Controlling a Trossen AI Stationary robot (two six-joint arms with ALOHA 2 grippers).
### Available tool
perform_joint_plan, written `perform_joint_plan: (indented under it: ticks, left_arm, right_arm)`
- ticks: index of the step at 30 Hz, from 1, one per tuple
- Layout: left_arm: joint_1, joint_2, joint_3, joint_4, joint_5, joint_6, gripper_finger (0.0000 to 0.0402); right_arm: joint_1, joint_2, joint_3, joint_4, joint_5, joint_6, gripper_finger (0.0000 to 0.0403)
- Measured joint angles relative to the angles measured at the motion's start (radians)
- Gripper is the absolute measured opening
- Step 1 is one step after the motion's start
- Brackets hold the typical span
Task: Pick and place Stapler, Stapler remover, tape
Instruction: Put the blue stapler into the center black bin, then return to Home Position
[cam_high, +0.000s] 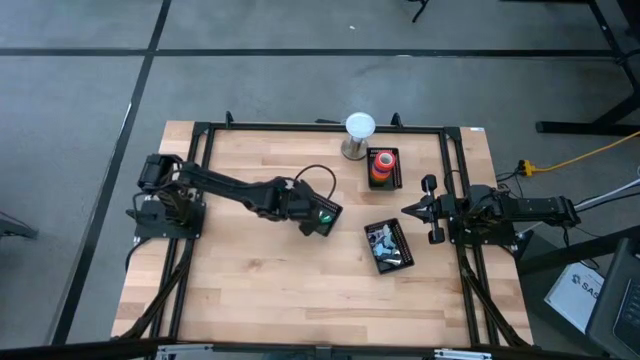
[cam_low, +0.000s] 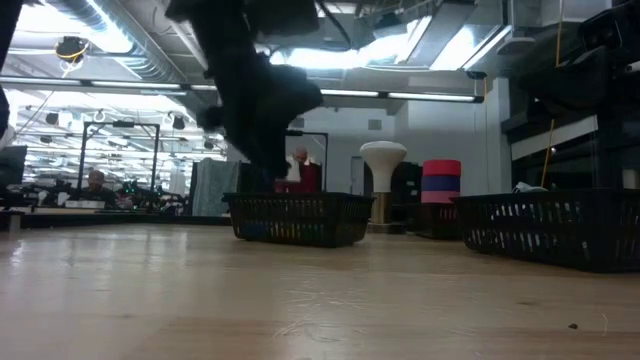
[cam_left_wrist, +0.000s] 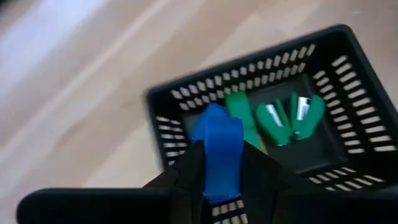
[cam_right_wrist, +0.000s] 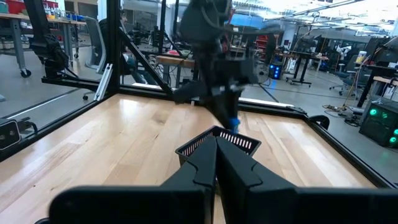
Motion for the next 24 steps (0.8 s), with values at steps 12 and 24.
perform_joint_plan:
  ticks: [12, 24]
  left_arm:
    - [0.025, 0.0, -0.112, 0.191, 0.094, 0.017, 0.0087]
    - [0.023, 0.0, -0.112, 0.191, 0.099, 0.017, 0.0099]
  right_arm:
    - [0.0, 0.0, 0.0, 0.0, 0.0, 0.0, 0.0014]
    - [0.0, 0.0, 0.0, 0.0, 0.0, 0.0, 0.0014]
